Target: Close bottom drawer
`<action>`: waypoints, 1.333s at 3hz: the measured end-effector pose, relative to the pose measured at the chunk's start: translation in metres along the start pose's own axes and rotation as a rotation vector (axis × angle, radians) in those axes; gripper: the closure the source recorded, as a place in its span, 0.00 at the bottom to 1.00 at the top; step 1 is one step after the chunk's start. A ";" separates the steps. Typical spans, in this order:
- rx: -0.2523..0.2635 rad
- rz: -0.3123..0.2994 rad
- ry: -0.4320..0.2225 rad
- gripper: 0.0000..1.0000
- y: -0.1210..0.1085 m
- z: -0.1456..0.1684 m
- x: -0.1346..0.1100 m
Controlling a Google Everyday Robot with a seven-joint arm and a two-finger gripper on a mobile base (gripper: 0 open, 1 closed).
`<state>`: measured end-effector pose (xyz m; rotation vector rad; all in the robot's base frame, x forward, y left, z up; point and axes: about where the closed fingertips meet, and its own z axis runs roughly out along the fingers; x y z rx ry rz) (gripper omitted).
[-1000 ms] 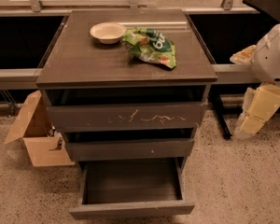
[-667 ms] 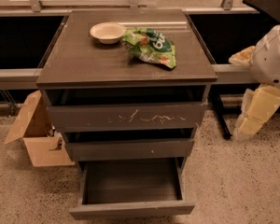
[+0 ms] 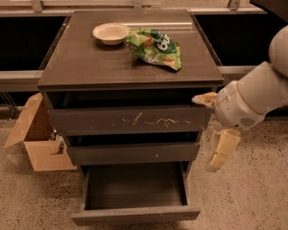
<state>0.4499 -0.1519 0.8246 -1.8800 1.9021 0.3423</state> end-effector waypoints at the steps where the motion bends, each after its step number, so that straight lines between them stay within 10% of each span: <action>1: -0.046 -0.059 -0.066 0.00 0.009 0.042 0.000; 4: -0.138 -0.070 -0.151 0.00 0.028 0.100 -0.002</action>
Offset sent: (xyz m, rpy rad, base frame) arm -0.0251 0.0821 -0.1303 0.2070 0.1359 0.1864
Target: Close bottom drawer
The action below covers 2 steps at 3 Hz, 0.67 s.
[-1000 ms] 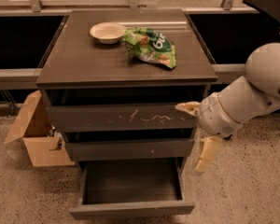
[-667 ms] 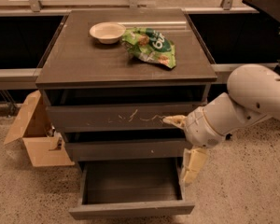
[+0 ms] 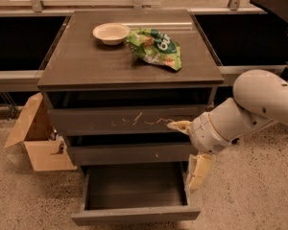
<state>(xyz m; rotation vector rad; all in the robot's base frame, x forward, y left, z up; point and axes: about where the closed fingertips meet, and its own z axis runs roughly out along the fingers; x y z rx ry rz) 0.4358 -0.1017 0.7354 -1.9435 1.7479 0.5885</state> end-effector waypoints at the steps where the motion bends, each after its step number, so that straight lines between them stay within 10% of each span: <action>1: -0.046 -0.011 -0.053 0.00 0.006 0.029 0.026; 2: -0.102 -0.019 -0.104 0.00 0.018 0.074 0.059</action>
Offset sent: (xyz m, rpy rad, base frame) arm -0.0267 -0.0060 -0.1815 0.1517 0.1457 0.1264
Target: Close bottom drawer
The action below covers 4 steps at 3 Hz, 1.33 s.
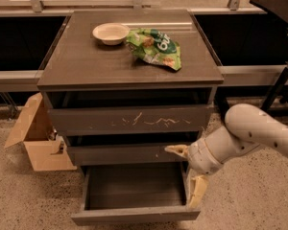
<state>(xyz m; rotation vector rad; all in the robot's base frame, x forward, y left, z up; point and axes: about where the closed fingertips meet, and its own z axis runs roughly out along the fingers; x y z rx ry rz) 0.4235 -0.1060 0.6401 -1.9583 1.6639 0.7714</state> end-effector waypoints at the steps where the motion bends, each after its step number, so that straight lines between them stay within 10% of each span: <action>1: -0.062 0.005 -0.087 0.00 0.015 0.068 0.051; 3: -0.124 0.071 -0.171 0.00 0.028 0.179 0.114; 4: -0.124 0.071 -0.171 0.00 0.028 0.179 0.114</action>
Offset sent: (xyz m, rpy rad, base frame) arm -0.0369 0.0194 -0.2105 0.1567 0.1384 0.0233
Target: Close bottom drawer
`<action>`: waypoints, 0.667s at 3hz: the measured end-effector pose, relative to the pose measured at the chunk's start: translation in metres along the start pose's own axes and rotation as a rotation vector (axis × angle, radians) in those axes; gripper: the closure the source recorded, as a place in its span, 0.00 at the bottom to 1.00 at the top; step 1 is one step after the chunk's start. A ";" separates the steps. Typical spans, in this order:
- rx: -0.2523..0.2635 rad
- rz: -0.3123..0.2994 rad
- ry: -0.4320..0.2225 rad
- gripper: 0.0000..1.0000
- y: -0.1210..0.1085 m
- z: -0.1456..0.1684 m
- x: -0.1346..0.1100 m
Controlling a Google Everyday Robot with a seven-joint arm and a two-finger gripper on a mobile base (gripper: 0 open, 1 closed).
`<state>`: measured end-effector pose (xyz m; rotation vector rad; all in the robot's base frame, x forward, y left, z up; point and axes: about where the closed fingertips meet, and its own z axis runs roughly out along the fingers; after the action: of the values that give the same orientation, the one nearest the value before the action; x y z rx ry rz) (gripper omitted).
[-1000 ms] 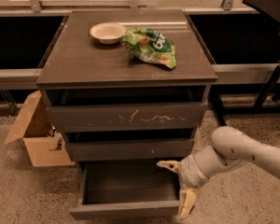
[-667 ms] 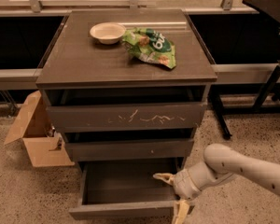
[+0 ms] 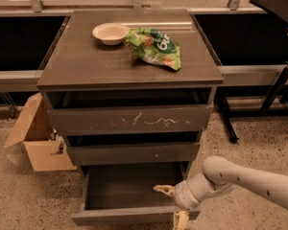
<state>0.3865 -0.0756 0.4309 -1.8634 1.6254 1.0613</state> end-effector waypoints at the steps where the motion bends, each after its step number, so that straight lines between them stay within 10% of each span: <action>1: -0.043 -0.012 -0.013 0.00 -0.002 0.019 0.014; 2: -0.100 -0.034 -0.034 0.00 -0.010 0.051 0.050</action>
Offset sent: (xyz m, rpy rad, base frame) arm -0.0064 0.0156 -0.1593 0.1000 0.1041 0.1549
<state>0.3839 -0.0663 0.3593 -1.9186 1.5416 1.1732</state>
